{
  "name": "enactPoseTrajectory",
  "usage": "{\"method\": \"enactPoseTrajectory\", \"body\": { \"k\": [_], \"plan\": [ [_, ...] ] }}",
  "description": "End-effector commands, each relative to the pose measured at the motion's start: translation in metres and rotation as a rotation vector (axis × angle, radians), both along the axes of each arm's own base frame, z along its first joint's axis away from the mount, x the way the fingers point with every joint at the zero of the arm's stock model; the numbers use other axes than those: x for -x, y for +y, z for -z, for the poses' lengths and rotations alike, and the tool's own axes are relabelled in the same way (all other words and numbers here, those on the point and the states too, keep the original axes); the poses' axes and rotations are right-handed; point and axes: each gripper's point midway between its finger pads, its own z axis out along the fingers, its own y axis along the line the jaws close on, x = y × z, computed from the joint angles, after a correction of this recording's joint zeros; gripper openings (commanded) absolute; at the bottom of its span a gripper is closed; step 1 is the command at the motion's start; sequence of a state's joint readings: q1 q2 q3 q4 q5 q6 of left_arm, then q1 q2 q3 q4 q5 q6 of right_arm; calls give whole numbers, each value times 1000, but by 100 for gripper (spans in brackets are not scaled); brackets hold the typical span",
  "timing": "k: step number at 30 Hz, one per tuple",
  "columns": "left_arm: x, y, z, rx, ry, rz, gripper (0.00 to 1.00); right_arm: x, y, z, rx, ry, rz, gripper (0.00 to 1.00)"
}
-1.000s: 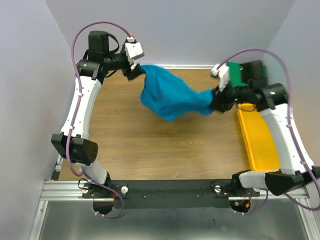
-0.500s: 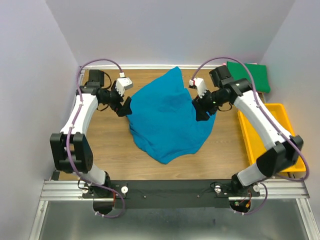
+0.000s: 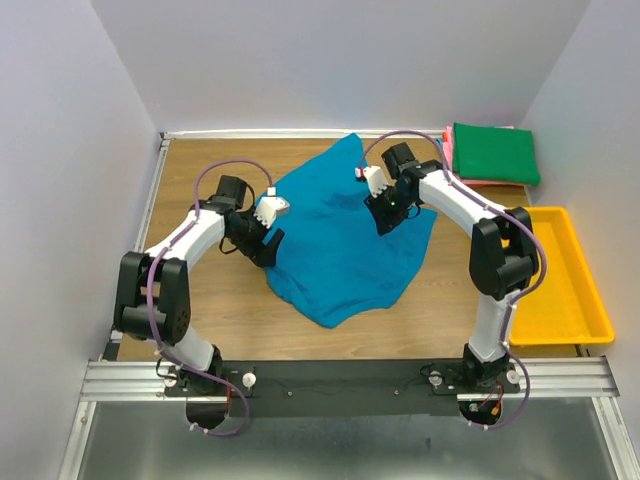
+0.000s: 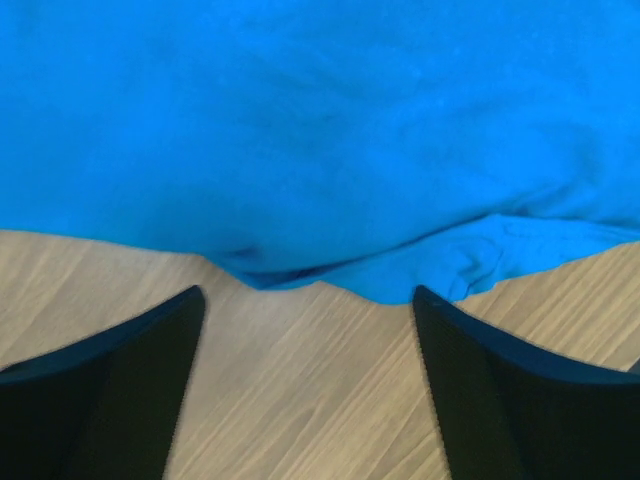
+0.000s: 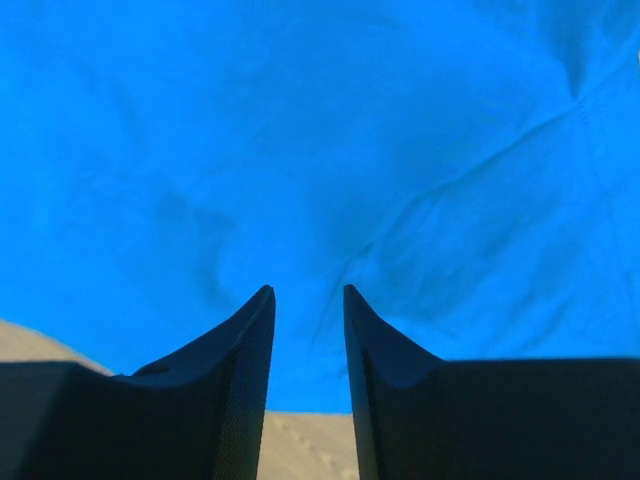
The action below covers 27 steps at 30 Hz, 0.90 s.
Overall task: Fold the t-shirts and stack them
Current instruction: Flatten out the tshirt
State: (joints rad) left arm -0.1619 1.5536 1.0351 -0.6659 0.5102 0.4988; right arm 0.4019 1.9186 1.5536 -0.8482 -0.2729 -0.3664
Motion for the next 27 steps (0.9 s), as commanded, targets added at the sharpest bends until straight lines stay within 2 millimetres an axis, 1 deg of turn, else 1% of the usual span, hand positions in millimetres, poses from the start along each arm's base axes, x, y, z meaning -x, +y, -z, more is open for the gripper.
{"method": "enactPoseTrajectory", "body": {
  "k": [1,2,3,4,5,6,7,8,9,10,11,12,13,14,15,16,17,18,19,20,21,22,23,24,25,26,27],
  "plan": [
    [-8,1,19,-63,21,-47,82,-19,-6,26,58,-45,19,38],
    [-8,1,22,-68,32,-51,77,-17,-9,36,77,-32,18,37],
    [-9,1,23,-71,39,-53,68,-14,-12,42,90,-25,18,37],
    [-11,1,25,-75,45,-55,62,-14,-15,46,104,-29,18,37],
    [-12,1,30,-81,60,-60,55,-10,-17,51,111,-17,11,34],
    [-18,2,28,-90,51,-66,39,-1,-20,58,117,8,7,34],
    [-22,3,32,-98,57,-65,32,5,-20,61,112,25,2,32],
    [-27,3,32,-103,53,-68,23,11,-20,64,114,36,-2,32],
    [-38,3,28,-112,34,-73,11,25,-23,71,123,67,-11,32],
    [-44,3,33,-120,39,-75,6,33,-22,75,126,82,-20,29],
    [-50,3,32,-128,32,-76,2,44,-17,78,129,99,-42,29],
    [-56,3,33,-134,30,-80,0,63,-18,86,138,139,-60,29],
    [-72,1,31,-136,16,-81,0,81,-6,89,132,163,-101,27],
    [-81,0,31,-136,14,-85,0,96,1,92,131,185,-128,27],
    [-102,-4,18,-124,-21,-94,0,112,11,93,125,206,-165,27],
    [-110,-7,29,-123,4,-97,0,139,26,89,74,258,-211,27],
    [-121,-8,26,-120,-7,-108,0,169,55,81,36,279,-315,28],
    [-146,-11,8,-102,-63,-135,0,188,72,69,-23,309,-373,29],
    [-158,-10,8,-100,-70,-151,0,208,102,34,-168,358,-437,32],
    [-171,-8,-1,-91,-97,-178,0,214,116,15,-234,367,-465,33],
    [-183,-3,-10,-85,-123,-209,0,208,126,-4,-281,352,-459,34],
    [-197,6,-28,-63,-157,-255,0,195,127,-19,-291,311,-437,35],
    [-200,10,-42,-44,-176,-270,7,158,126,-46,-341,218,-384,36],
    [-198,12,-48,-17,-175,-272,24,137,119,-57,-356,174,-345,37],
    [-196,22,-68,3,-212,-291,31,99,96,-63,-351,115,-248,40],
    [-192,22,-77,20,-229,-286,38,71,90,-71,-346,59,-204,40],
    [-181,24,-73,15,-217,-281,39,51,79,-69,-315,25,-160,40]
  ]
}}
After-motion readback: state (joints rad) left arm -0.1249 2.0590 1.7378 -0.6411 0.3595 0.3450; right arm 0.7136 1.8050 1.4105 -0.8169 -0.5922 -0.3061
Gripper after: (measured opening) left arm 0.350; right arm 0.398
